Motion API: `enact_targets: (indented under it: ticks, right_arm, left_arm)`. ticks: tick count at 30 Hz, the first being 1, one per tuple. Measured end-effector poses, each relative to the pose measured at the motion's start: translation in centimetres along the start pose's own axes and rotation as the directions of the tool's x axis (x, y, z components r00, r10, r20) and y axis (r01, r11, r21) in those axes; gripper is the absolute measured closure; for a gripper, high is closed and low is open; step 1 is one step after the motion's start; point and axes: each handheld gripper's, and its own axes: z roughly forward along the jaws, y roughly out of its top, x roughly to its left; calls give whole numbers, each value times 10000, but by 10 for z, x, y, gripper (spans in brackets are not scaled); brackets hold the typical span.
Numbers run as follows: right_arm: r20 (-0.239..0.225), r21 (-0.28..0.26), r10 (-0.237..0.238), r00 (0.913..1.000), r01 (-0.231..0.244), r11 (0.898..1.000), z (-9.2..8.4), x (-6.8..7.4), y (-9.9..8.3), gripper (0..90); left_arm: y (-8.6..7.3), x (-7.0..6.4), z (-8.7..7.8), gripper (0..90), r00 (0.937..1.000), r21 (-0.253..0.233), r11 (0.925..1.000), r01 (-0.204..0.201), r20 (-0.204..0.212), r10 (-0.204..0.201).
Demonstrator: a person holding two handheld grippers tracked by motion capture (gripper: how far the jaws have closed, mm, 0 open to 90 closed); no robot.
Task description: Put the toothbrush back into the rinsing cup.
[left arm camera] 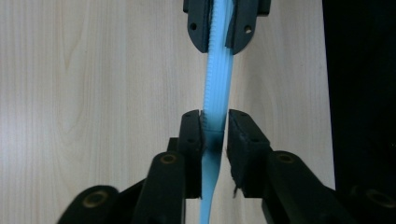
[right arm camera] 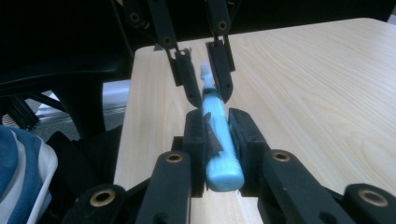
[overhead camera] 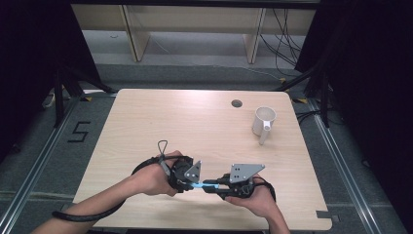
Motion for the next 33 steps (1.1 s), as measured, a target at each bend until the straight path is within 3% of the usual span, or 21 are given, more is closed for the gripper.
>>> enact_targets:
  ticks: [3,5,9,11,12,13,15,16,18,20,22,25,26,27,28,29,30,31,32,33]
  right_arm:
    - [153,27,210,9997,-211,9998,-1,0,-2,789]
    - [315,73,109,9994,-112,9999,-3,-2,-2,789]
    - [820,77,216,9964,-223,9997,-8,-5,-3,789]
    - [1098,35,452,9929,-459,9989,-9,-5,-5,789]
    - [1225,60,467,9914,-478,9988,-10,-6,-6,789]
    - [1453,22,338,9888,-345,9994,-11,-8,-6,789]
    - [1742,-104,632,9827,-623,9980,-14,-8,-7,789]
    - [1955,-197,673,9784,-647,9977,-15,-9,-8,788]
    - [2503,-374,595,9663,-518,9980,-18,-10,-9,788]
    - [2962,-705,659,9528,-469,9964,-22,-11,-9,788]
    - [3377,-922,873,9372,-593,9940,-26,-10,-9,788]
    - [4075,-1349,801,9097,-267,9905,-31,-10,-6,788]
    - [4369,-1422,736,8965,-120,9898,-34,-9,-4,788]
    - [4593,-1668,804,8846,-30,9860,-35,-9,-2,788]
    - [4646,-1813,1077,8789,-246,9831,-37,-7,-1,789]
    - [4921,-2059,1071,8639,-40,9786,-38,-7,1,789]
    - [5113,-2148,1152,8517,-32,9767,-40,-7,3,788]
    - [5019,-2372,1334,8546,-123,9714,-41,-6,5,788]
    - [5365,-2442,1253,8346,114,9696,-43,-7,6,788]
    - [5357,-2602,1469,8315,-29,9656,-43,-6,8,788]
  left_arm:
    - [-2,0,-5,647,9993,-481,9985,267,-253,-280]
    - [-4,1,-10,603,9979,-753,9963,420,-460,-456]
    - [-12,2,-19,535,9915,-1577,9837,866,-826,-1005]
    - [-16,3,-25,505,9883,-2034,9741,983,-951,-1196]
    - [-18,2,-26,489,9849,-2378,9644,1157,-982,-1424]
    - [-21,1,-29,482,9836,-2463,9602,1321,-870,-1577]
    - [-26,0,-31,467,9733,-3076,9362,1700,-961,-2084]
    - [-29,0,-33,461,9698,-3206,9303,1782,-1025,-2211]
    - [-34,0,-34,450,9597,-3832,9009,2038,-1038,-2613]
    - [-39,0,-34,439,9446,-4560,8573,2389,-957,-3141]
    - [-44,1,-33,434,9337,-5150,8176,2575,-851,-3477]
    - [-49,2,-29,426,9141,-5825,7581,2932,-614,-4007]
    - [-50,0,-27,425,8970,-6000,7240,3403,-238,-4414]
    - [-51,1,-25,423,8982,-6195,7147,3247,-347,-4382]
    - [-52,3,-23,419,9011,-6404,7016,3125,-339,-4323]
    - [-52,3,-23,418,8950,-6479,6899,3228,-282,-4452]
    - [-52,3,-21,417,8883,-6667,6653,3359,-106,-4592]
    - [-53,5,-19,416,8830,-6834,6421,3475,79,-4694]
    - [-53,6,-17,415,8749,-6983,6154,3655,322,-4832]
    - [-53,7,-14,415,8678,-7071,5943,3831,551,-4939]
